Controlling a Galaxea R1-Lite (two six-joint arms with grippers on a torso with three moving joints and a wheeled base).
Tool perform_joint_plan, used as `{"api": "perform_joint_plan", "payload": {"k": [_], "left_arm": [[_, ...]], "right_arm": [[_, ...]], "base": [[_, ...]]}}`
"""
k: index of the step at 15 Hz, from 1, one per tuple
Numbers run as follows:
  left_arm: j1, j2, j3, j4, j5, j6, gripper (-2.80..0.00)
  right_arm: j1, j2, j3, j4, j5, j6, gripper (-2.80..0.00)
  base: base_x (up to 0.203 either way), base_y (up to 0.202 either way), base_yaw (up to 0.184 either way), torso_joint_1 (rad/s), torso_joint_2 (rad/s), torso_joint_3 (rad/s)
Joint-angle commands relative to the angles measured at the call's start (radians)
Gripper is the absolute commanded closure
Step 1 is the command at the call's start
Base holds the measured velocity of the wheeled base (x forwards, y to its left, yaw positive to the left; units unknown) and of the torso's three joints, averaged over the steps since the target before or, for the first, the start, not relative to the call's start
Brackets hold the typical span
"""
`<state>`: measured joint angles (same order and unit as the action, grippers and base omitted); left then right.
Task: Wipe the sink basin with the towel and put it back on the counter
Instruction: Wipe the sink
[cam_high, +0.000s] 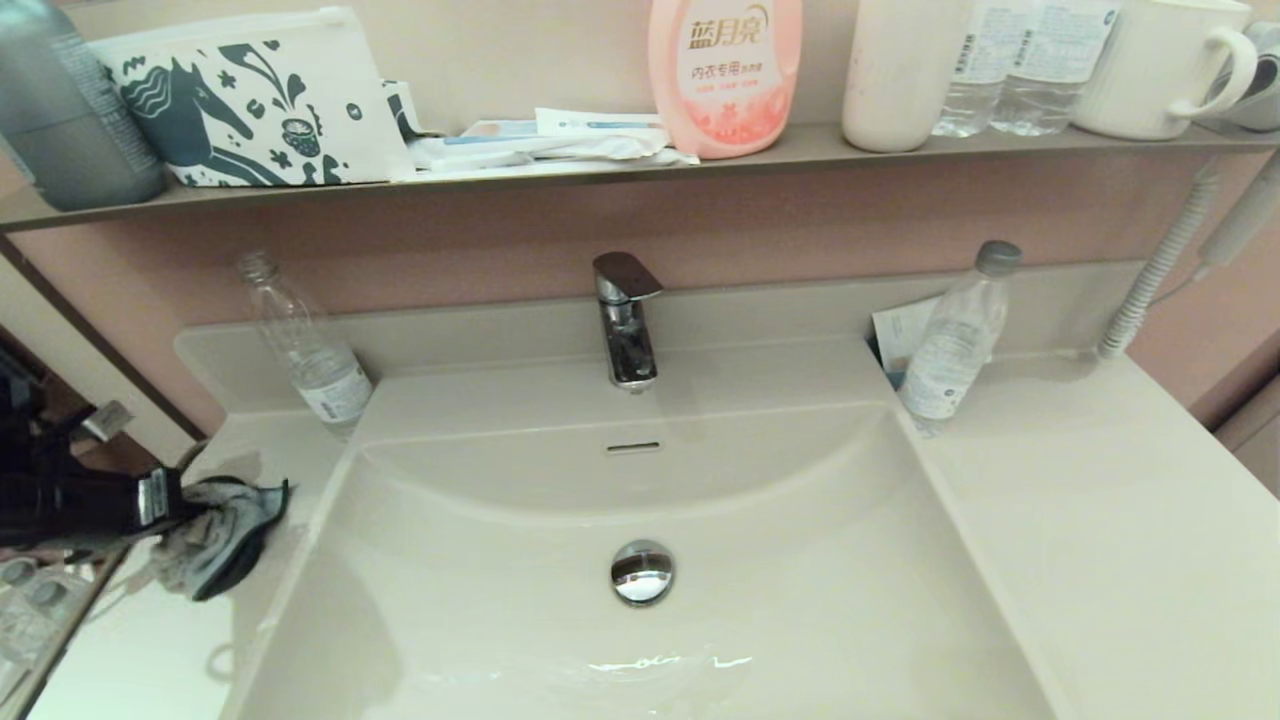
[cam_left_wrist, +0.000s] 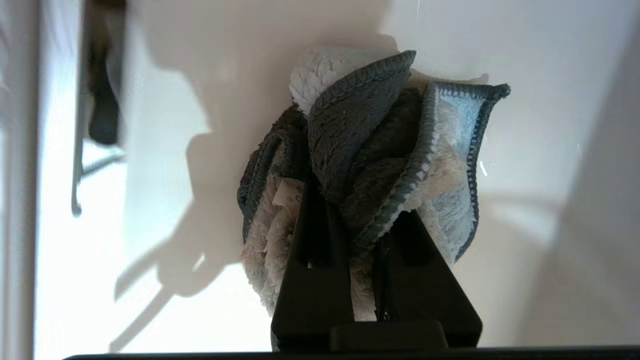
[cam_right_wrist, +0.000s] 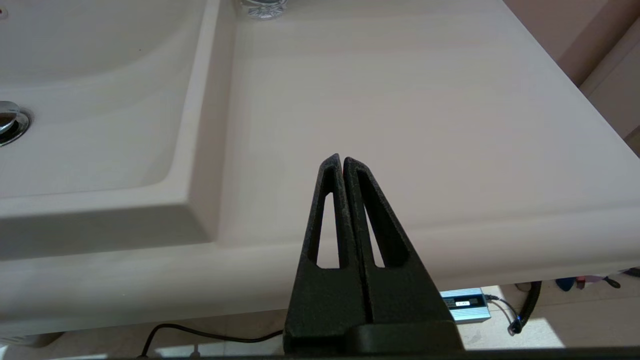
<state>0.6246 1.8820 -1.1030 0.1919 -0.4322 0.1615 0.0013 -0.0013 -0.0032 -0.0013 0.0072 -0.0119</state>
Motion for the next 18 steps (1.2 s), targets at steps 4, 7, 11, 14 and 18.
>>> {"api": "perform_joint_plan", "payload": {"k": [4, 7, 11, 14, 18], "left_arm": [[0.149, -0.181, 0.22, 0.005, -0.038, 0.156, 0.0], [0.149, -0.234, 0.283, 0.006, -0.045, 0.177, 0.0], [0.006, -0.289, 0.338, 0.004, -0.035, 0.105, 0.0], [-0.138, -0.294, 0.345, -0.002, 0.026, -0.01, 0.0], [-0.241, -0.19, 0.341, -0.103, 0.103, -0.083, 0.0]], "right_arm": [[0.0, 0.001, 0.0, 0.0, 0.0, 0.0, 0.0], [0.0, 0.001, 0.0, 0.0, 0.0, 0.0, 0.0], [0.0, 0.001, 0.0, 0.0, 0.0, 0.0, 0.0], [0.0, 0.001, 0.0, 0.0, 0.0, 0.0, 0.0], [0.0, 0.001, 0.0, 0.0, 0.0, 0.0, 0.0]], "base": [[0.0, 0.0, 0.0, 0.0, 0.0, 0.0], [0.0, 0.0, 0.0, 0.0, 0.0, 0.0], [0.0, 0.0, 0.0, 0.0, 0.0, 0.0], [0.0, 0.0, 0.0, 0.0, 0.0, 0.0], [0.0, 0.0, 0.0, 0.0, 0.0, 0.0]]}}
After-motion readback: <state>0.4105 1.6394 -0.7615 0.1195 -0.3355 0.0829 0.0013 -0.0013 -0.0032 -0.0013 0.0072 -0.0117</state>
